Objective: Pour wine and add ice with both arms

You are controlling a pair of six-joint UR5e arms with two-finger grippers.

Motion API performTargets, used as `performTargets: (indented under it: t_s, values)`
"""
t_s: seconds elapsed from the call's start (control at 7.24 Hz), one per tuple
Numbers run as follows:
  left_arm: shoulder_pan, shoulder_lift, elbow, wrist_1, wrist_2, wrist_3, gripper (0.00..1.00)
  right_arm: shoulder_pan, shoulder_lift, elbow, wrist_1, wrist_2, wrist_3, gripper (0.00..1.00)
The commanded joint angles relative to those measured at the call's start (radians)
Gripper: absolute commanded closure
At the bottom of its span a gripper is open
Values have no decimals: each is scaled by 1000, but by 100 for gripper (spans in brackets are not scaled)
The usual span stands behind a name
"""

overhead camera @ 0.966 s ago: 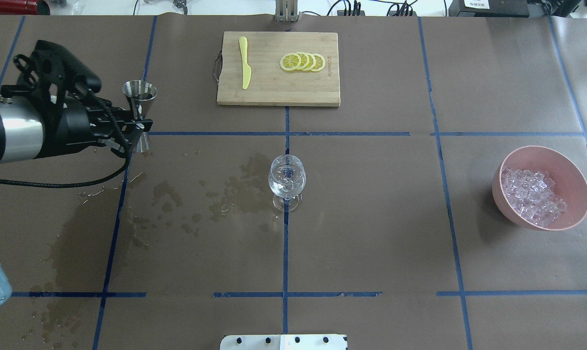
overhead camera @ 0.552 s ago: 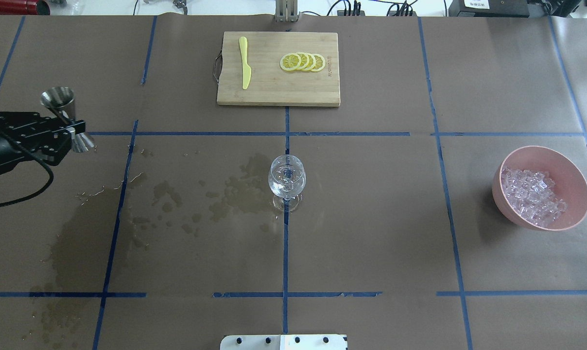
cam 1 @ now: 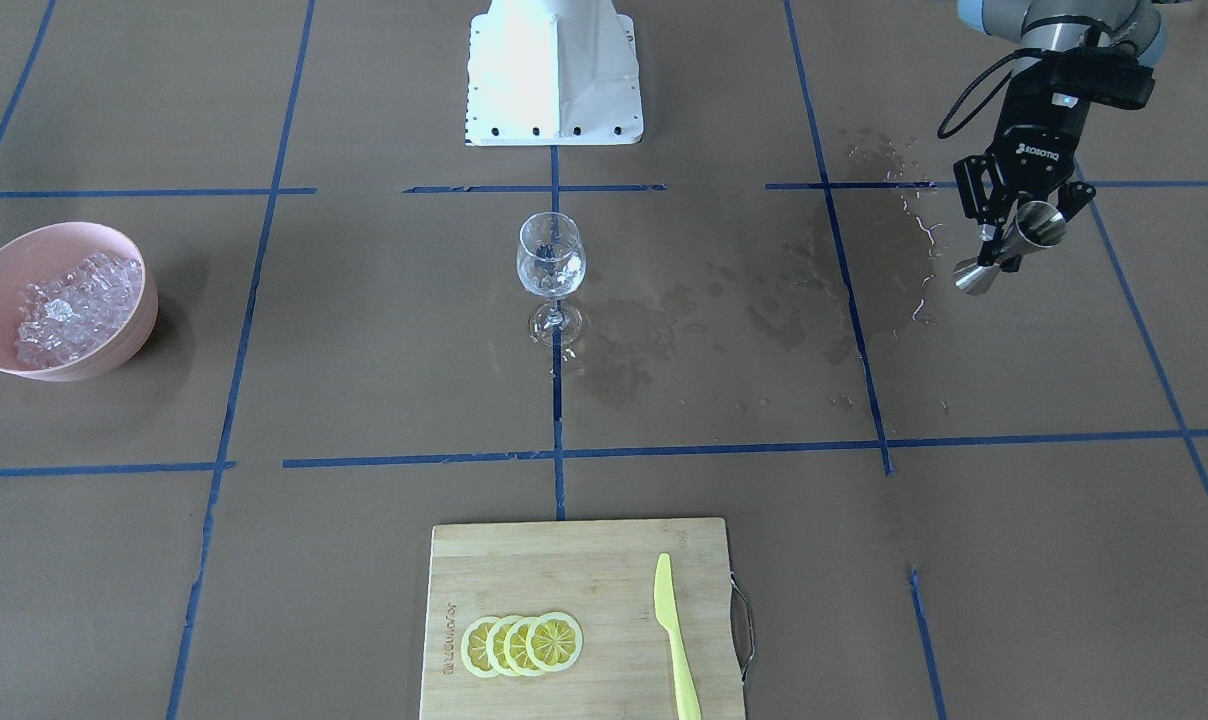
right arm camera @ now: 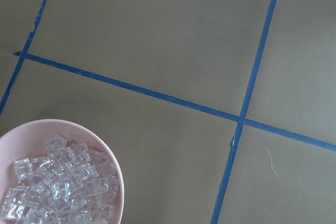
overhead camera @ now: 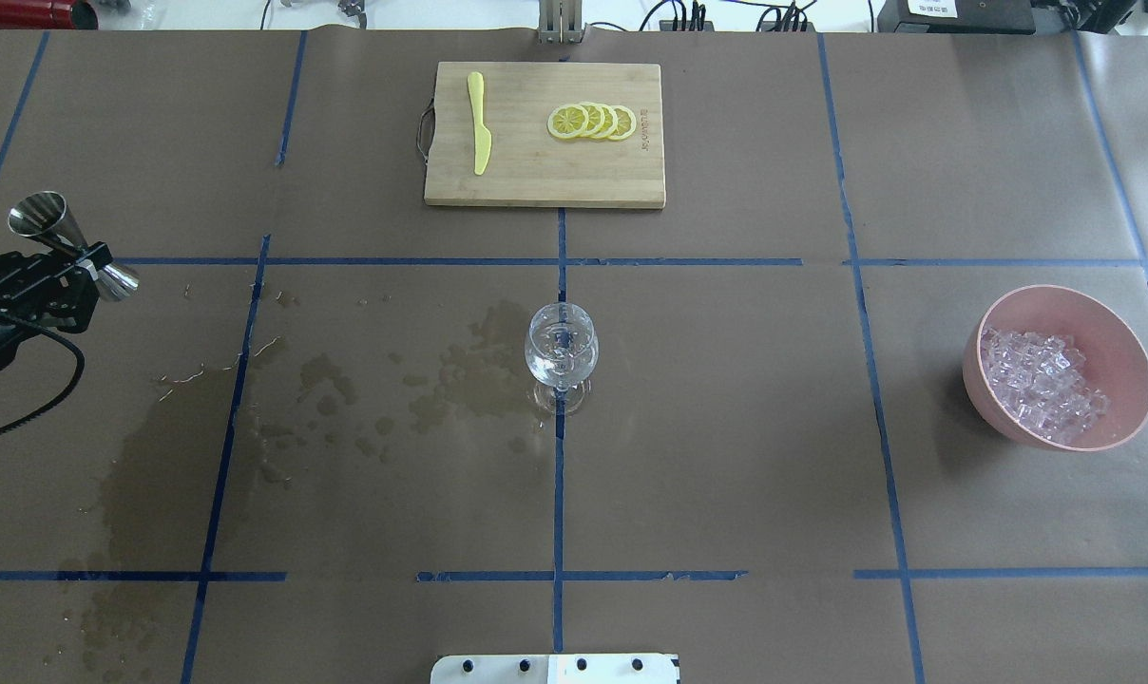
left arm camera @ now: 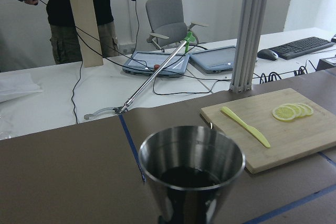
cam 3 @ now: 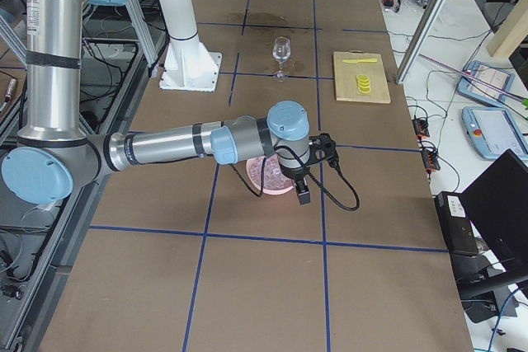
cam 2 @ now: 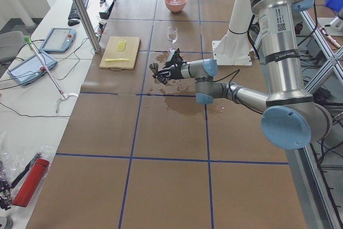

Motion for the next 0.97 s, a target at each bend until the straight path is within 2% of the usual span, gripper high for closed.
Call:
performTargets:
  t_s: [0.0, 0.41, 0.83]
  values:
    - [151, -1, 67, -1, 199, -132, 100, 0, 0, 0, 0, 0, 0, 0]
    - [274, -31, 181, 0, 325, -228, 100, 0, 0, 0, 0, 0, 0, 0]
    - [328, -94, 285, 2, 422, -236, 100, 0, 0, 0, 0, 0, 0, 0]
